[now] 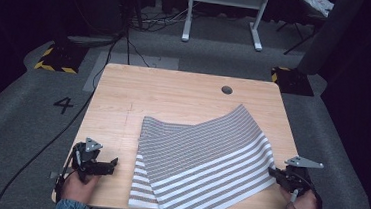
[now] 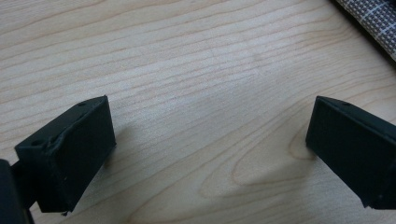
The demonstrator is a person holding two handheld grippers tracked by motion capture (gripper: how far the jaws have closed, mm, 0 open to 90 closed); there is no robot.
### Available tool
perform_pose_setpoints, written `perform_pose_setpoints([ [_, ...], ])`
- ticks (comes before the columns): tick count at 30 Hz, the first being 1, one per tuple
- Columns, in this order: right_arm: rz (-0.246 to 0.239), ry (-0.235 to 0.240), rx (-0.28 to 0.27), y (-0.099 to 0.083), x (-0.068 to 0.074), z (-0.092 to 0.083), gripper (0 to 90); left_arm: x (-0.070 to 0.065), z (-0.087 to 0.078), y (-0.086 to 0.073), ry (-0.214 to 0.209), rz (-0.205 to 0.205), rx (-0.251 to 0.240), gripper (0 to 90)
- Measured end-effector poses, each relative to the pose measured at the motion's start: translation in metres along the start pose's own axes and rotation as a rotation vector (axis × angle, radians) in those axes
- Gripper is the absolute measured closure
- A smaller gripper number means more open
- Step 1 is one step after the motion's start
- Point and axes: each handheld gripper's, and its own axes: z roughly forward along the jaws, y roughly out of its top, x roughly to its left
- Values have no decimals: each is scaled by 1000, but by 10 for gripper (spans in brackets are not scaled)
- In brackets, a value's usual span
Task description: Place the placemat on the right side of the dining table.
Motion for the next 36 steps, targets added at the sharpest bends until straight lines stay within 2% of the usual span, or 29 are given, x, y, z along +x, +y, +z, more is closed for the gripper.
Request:
perform_pose_setpoints([
  [5, -5, -3, -56, 22, -10, -11, 864, 0, -1, 0, 0, 2, 2, 14],
  [7, -19, -27, -71, 32, -15, -13, 865, 0, 0, -1, 2, 0, -1, 15],
  [10, -12, -38, -91, 46, -24, -16, 867, 0, 0, -1, 2, 0, -1, 15],
  [15, -34, -81, -101, 71, -40, -17, 868, -1, -1, -1, 5, 0, 0, 15],
  [18, -41, -110, -104, 78, -48, -13, 869, -1, -1, -1, 0, -1, 0, 15],
  [27, -39, -144, -114, 101, -74, 3, 868, -1, -1, -1, 5, -3, -3, 15],
  [29, -20, -139, -116, 109, -82, 11, 868, -1, -1, -2, 6, -4, -3, 15],
  [31, -27, -162, -119, 118, -88, 21, 858, -2, -1, -2, 6, -4, -4, 15],
  [32, -34, -168, -128, 120, -90, 24, 807, -2, -1, -2, 12, -5, -3, 15],
  [34, -34, -214, -162, 126, -94, 32, 585, -2, -2, -2, 8, -6, -4, 15],
  [36, 3, -222, -185, 129, -98, 34, 473, -2, -2, -2, 10, -7, -4, 15],
])
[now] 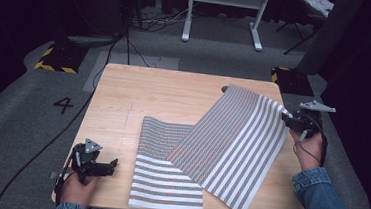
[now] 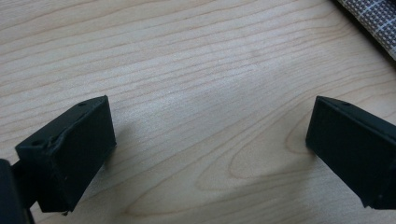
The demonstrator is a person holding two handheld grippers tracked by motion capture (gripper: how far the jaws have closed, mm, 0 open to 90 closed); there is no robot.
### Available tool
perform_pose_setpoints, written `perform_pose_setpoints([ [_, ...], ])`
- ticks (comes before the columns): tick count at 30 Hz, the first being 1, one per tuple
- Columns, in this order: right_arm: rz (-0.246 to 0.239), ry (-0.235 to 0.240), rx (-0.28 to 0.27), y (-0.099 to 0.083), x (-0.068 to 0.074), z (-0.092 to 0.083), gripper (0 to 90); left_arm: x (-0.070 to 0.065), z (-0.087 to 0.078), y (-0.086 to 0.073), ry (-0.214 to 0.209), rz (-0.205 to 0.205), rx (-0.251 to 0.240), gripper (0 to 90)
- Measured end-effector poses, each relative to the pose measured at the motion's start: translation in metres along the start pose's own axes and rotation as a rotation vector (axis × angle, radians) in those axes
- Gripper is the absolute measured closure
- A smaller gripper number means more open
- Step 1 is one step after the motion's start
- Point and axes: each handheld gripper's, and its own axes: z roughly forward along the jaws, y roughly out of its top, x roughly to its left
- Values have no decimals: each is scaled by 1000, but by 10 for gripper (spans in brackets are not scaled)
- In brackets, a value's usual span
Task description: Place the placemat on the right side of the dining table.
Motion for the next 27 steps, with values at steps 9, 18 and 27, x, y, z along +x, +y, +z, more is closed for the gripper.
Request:
perform_pose_setpoints([
  [9, -12, 100, -10, -21, 24, -39, 433, 0, 1, 2, -2, 1, 7, 5],
  [18, -25, 271, 0, -48, 68, -89, 424, 1, 6, 7, 4, -18, -3, 23],
  [27, -49, 428, 28, -77, 119, -119, 419, 1, 5, 7, 6, -14, -2, 31],
])
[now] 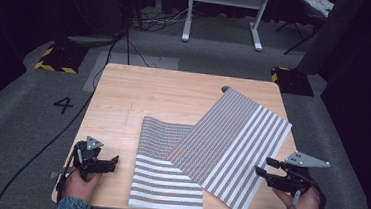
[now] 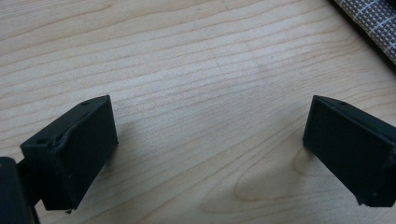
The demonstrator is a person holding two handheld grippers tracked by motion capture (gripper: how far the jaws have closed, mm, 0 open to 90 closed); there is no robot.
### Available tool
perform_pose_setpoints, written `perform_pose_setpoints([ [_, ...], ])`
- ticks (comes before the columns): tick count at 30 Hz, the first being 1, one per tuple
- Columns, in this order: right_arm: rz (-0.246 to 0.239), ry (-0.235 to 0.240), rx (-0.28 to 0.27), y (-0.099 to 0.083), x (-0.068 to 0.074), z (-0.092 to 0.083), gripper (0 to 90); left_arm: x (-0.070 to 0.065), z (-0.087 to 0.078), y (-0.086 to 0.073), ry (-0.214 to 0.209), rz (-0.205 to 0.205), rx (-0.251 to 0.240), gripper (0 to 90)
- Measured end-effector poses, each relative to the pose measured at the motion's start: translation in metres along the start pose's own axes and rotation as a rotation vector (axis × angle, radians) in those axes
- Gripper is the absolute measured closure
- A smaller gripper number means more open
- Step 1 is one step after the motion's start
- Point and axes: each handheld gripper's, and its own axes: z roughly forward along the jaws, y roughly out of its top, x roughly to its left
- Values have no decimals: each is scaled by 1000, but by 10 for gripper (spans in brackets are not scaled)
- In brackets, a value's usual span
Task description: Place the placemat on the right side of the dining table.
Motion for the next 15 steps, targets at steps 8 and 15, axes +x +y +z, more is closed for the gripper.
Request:
perform_pose_setpoints([
  [8, -126, 81, 67, -15, 50, 16, 443, 0, 0, 0, 0, 0, 0, 31],
  [15, -160, 153, 125, -31, 70, 45, 428, 0, 0, 0, -2, -1, 0, 31],
])
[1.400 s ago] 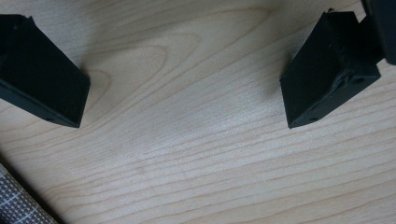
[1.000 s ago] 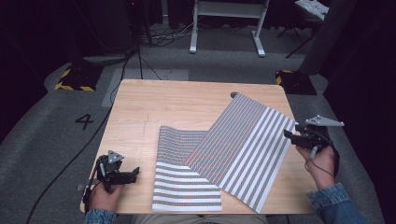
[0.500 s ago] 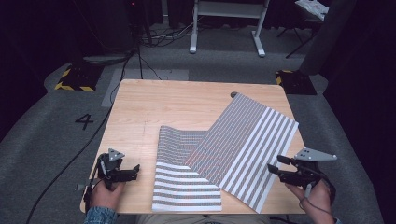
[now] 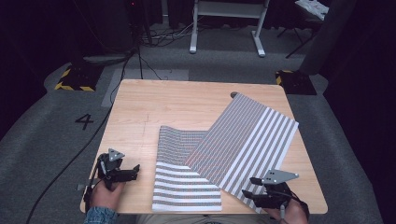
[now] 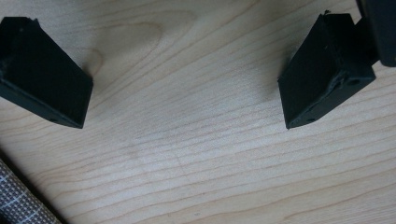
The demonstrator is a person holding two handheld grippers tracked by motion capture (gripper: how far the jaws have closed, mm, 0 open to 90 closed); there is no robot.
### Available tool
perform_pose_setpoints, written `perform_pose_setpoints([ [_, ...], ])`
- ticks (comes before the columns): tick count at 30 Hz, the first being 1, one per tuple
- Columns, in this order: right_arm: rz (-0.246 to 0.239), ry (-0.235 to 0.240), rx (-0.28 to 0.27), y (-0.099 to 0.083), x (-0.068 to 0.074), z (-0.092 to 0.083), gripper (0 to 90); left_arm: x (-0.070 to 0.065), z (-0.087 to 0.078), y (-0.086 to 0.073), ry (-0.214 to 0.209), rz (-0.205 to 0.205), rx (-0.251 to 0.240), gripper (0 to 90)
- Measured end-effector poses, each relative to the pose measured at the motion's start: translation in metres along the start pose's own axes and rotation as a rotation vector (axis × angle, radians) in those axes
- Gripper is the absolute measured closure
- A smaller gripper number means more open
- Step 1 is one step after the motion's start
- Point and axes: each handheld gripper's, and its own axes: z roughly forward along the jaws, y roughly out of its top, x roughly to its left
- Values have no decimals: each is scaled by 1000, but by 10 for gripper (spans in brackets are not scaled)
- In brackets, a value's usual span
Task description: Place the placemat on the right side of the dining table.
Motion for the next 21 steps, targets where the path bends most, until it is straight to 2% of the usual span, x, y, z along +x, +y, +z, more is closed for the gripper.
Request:
perform_pose_setpoints([
  [5, -23, 46, 31, -1, 7, 21, 412, 0, 0, 0, -1, 1, 0, 31],
  [10, -43, 53, 79, 0, 11, 38, 435, 0, 0, 0, -2, -1, -3, 31],
  [13, -64, 47, 119, -1, 13, 45, 565, 0, 0, 0, -2, 0, -1, 31],
  [15, -76, 30, 118, -2, 13, 44, 647, 0, 0, 0, -1, -1, -2, 31],
  [17, -62, 55, 119, -2, 9, 42, 776, 0, 0, 0, -2, 0, -2, 31],
  [19, -77, 20, 109, -3, 10, 38, 881, 0, 0, 0, -2, -1, -3, 31],
  [21, -82, 3, 96, -3, 9, 33, 899, 0, 0, 0, -1, -1, -3, 32],
])
